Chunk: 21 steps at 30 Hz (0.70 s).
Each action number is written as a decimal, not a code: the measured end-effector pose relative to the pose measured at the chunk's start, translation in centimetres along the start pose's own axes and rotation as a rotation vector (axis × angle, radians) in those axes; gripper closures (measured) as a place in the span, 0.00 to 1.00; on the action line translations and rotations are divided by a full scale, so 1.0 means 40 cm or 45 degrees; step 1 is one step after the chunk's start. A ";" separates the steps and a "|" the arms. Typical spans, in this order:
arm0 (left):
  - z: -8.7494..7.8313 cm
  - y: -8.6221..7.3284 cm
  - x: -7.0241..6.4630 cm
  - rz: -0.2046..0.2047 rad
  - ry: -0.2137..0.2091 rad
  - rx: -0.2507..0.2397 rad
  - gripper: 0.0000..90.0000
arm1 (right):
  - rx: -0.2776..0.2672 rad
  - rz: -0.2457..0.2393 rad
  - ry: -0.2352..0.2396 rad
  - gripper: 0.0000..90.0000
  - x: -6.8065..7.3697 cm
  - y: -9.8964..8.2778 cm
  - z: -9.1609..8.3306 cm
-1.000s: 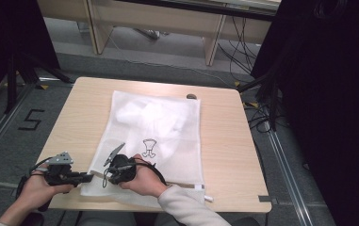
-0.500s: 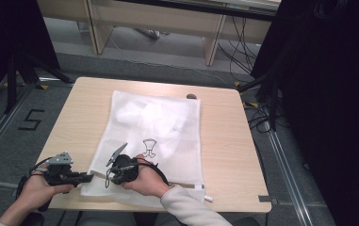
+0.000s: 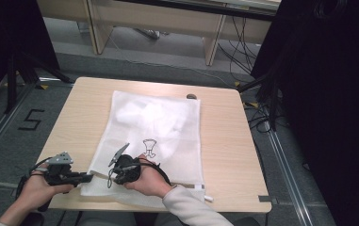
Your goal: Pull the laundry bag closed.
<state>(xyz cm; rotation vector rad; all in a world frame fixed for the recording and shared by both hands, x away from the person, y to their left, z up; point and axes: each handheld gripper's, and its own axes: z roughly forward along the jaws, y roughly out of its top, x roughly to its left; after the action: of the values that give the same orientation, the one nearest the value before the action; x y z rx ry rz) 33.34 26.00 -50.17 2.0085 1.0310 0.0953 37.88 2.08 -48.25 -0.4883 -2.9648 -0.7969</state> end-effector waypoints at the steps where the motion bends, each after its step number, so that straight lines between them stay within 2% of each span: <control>1: 0.000 0.000 0.000 0.000 0.000 0.000 0.93 | 0.005 -0.002 0.000 0.92 0.000 -0.001 -0.001; 7: 0.001 -0.001 0.000 -0.002 0.003 -0.006 0.93 | 0.012 0.013 -0.006 0.92 -0.003 -0.009 -0.006; 10: 0.001 -0.001 0.000 -0.004 0.005 -0.005 0.94 | 0.021 0.000 -0.002 0.92 -0.007 -0.014 -0.009; 11: 0.001 -0.001 0.001 -0.004 0.005 -0.005 0.94 | 0.017 0.018 -0.009 0.92 -0.005 -0.015 -0.008; 12: 0.000 -0.001 0.000 -0.006 0.005 -0.003 0.94 | 0.018 0.008 -0.007 0.92 -0.007 -0.017 -0.009; 16: 0.001 -0.001 0.001 -0.005 0.004 -0.004 0.94 | 0.016 0.031 -0.009 0.92 -0.004 -0.019 -0.010; 21: 0.000 -0.001 0.001 -0.012 0.011 0.001 0.94 | 0.029 0.011 -0.013 0.92 -0.009 -0.023 -0.016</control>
<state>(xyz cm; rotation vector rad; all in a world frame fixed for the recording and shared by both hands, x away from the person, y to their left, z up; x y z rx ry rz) 33.33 26.04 -50.23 2.0051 1.0462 0.0987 37.90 0.92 -48.19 -0.5054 -2.9751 -0.7610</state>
